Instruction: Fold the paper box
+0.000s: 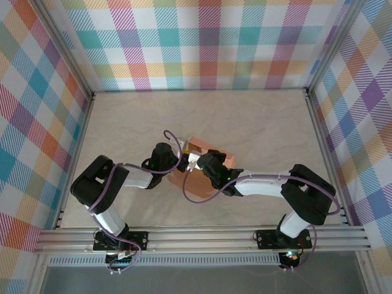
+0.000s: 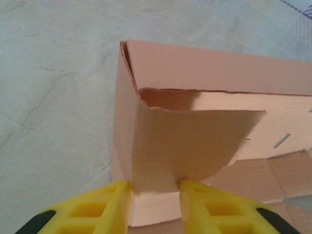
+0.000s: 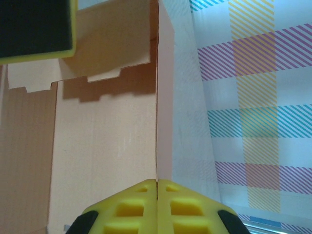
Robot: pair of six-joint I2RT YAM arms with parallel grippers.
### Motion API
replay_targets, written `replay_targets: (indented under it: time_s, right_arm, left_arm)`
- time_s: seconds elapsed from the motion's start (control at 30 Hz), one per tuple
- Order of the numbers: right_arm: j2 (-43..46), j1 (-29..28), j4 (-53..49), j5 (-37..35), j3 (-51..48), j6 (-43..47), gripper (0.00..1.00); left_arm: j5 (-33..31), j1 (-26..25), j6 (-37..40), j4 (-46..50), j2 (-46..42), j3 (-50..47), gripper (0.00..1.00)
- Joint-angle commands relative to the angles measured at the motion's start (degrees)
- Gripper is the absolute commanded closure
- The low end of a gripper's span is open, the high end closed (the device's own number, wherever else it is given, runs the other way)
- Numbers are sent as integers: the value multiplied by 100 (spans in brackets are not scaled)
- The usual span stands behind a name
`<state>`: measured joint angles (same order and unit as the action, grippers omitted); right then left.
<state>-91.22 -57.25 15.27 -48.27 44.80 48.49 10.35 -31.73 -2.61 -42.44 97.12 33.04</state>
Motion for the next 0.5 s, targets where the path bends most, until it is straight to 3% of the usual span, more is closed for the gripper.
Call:
replay_targets:
  time_s: [0.0,0.47]
  right_arm:
    - [123,-44,-111,208,208,-77,100]
    - [-139,-38,-490,170,596,-127,100]
  left_arm:
    - [-98,82,-279,-209,113,-121,68]
    - [-318,368,-635,-336,143,-285,70]
